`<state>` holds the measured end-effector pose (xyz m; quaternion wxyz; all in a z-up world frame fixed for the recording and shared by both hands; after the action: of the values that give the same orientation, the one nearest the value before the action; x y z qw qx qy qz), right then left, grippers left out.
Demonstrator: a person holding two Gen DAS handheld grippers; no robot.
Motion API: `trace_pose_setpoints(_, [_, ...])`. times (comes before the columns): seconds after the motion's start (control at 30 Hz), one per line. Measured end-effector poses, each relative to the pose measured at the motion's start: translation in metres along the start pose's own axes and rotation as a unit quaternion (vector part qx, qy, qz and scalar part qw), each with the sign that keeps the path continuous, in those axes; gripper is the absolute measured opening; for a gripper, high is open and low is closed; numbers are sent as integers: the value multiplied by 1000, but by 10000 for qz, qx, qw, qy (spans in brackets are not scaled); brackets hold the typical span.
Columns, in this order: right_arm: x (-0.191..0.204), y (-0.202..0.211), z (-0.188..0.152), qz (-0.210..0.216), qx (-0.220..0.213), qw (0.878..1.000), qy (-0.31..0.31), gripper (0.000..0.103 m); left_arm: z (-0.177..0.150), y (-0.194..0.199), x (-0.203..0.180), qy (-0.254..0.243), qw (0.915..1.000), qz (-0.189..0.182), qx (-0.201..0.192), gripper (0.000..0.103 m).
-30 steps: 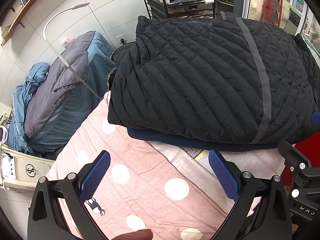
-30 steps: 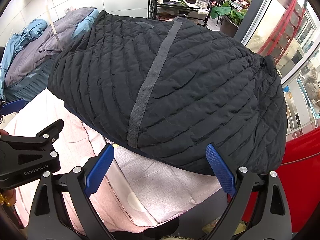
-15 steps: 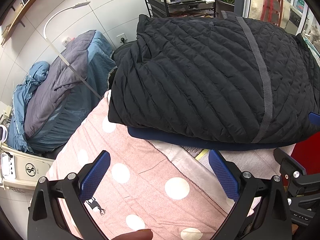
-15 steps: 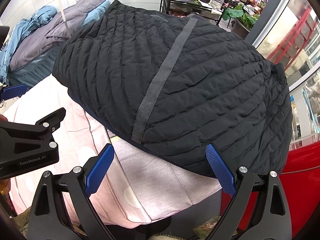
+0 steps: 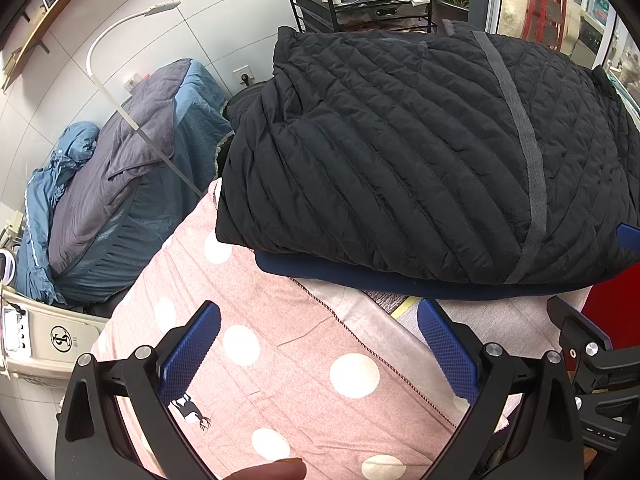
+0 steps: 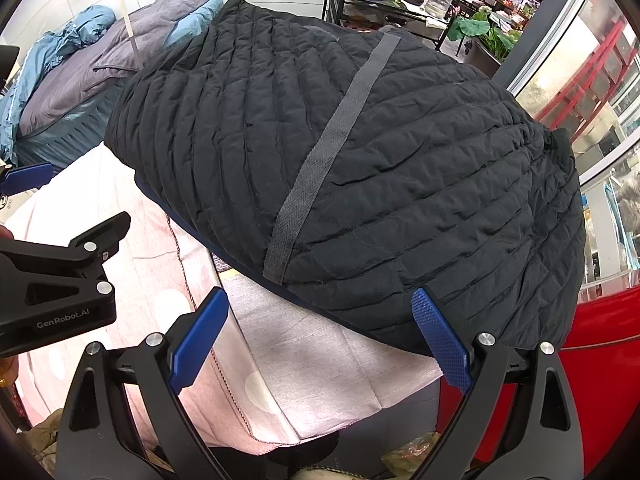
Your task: Fold large clothes
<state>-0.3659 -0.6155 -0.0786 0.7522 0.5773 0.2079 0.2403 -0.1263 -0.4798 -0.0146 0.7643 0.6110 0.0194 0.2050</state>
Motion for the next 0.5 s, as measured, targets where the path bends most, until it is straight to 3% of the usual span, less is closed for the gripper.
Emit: trace_pose_setpoints(0.5, [0,0,-1,-48,11,10000,6,92,0,0,0,0,10000,1,1,97])
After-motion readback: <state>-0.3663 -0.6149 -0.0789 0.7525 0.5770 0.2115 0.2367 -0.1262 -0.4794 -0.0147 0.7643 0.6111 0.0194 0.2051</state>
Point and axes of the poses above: each gripper's, at about its wrist camera, not at the fingertips, and y roughly against the way its jaws point, x to its left, z to its top, the point moved 7 cm from there along -y, roughly the way its jaws point, and after that the axes turned 7 degrees about x, right-handed, at the moved point
